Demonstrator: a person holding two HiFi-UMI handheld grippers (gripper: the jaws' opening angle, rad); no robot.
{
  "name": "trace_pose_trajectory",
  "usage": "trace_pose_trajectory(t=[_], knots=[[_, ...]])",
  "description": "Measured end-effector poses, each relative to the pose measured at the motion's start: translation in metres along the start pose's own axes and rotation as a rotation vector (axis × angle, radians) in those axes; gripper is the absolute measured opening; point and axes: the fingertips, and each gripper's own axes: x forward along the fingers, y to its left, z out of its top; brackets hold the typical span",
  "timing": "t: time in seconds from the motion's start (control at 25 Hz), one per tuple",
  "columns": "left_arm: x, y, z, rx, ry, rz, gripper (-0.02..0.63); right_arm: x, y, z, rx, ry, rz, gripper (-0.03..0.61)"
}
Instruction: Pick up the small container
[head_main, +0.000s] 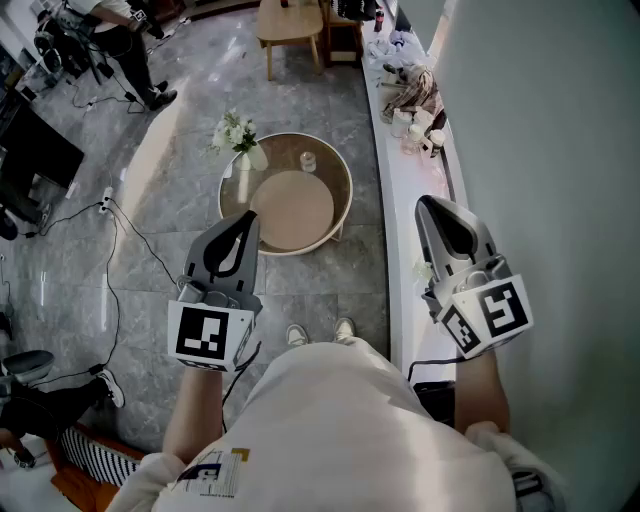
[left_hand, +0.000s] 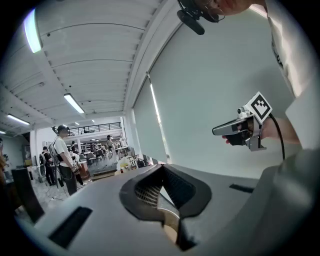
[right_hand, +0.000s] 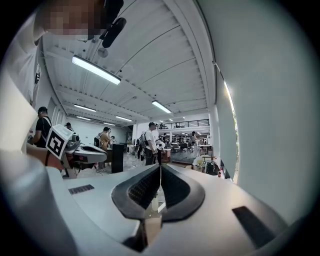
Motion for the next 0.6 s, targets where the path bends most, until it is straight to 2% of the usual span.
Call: trace_pose_trajectory(t=[0.6], knots=[[0.035,-0.011,0.0,0.014,0.036,-0.014,0.008,0.01,-0.035,-0.016,0.021,0.012,-0.011,0.011]])
